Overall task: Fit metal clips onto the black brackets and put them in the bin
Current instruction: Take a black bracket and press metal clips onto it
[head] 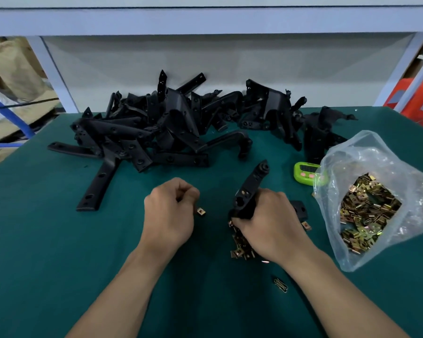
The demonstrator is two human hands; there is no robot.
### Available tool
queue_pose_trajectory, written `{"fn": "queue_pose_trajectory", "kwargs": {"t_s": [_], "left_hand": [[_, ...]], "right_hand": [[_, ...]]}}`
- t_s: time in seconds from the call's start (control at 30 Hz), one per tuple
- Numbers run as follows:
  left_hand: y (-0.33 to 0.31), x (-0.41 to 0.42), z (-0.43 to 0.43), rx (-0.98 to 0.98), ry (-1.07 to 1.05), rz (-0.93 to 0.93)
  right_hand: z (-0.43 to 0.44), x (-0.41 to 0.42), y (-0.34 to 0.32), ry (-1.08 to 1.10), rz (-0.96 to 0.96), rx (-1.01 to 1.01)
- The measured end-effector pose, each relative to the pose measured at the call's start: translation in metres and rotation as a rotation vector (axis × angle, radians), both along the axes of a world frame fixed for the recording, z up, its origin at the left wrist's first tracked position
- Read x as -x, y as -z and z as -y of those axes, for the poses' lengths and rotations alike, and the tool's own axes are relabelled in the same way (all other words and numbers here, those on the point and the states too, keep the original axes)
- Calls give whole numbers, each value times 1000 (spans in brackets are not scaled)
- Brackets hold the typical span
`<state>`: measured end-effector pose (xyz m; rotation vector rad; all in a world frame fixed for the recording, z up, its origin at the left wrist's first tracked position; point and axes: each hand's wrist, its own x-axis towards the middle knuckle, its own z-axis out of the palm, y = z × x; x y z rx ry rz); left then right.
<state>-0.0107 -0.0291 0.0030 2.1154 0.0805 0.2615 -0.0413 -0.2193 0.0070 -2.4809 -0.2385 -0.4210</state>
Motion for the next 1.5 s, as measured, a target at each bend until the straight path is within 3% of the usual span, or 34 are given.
{"fn": "queue_pose_trajectory", "kwargs": {"t_s": [0.13, 0.33, 0.47, 0.6, 0.67, 0.73, 0.87, 0.9, 1.07, 1.37, 1.5], "left_hand": [[-2, -7, -14, -3, -29, -57], [-7, 0, -20, -462, -82, -39], [-6, 5, -11, -564, 115, 118], [-1, 5, -12, -552, 180, 27], [-1, 5, -11, -465, 213, 26], [-4, 7, -6, -257, 217, 48], [-16, 16, 12, 490, 191, -113], [-18, 19, 15, 599, 231, -174], [-16, 22, 10, 655, 490, -359], [-10, 11, 11, 958, 179, -142], [-15, 11, 7, 925, 128, -118]], "right_hand": [[3, -1, -1, -6, -66, 44], [6, 2, -6, -56, -210, 64], [5, 3, -8, -65, -232, 64], [5, 4, -8, -68, -232, 48], [5, 4, -7, -61, -224, 40], [4, 6, -5, -57, -207, 34], [-2, 10, -5, -43, -82, 91], [-5, 11, -7, -48, -48, 128], [-10, 9, -5, -68, 15, 203], [-14, 10, -4, -101, -56, 193], [-16, 9, -1, -85, -64, 247]]}}
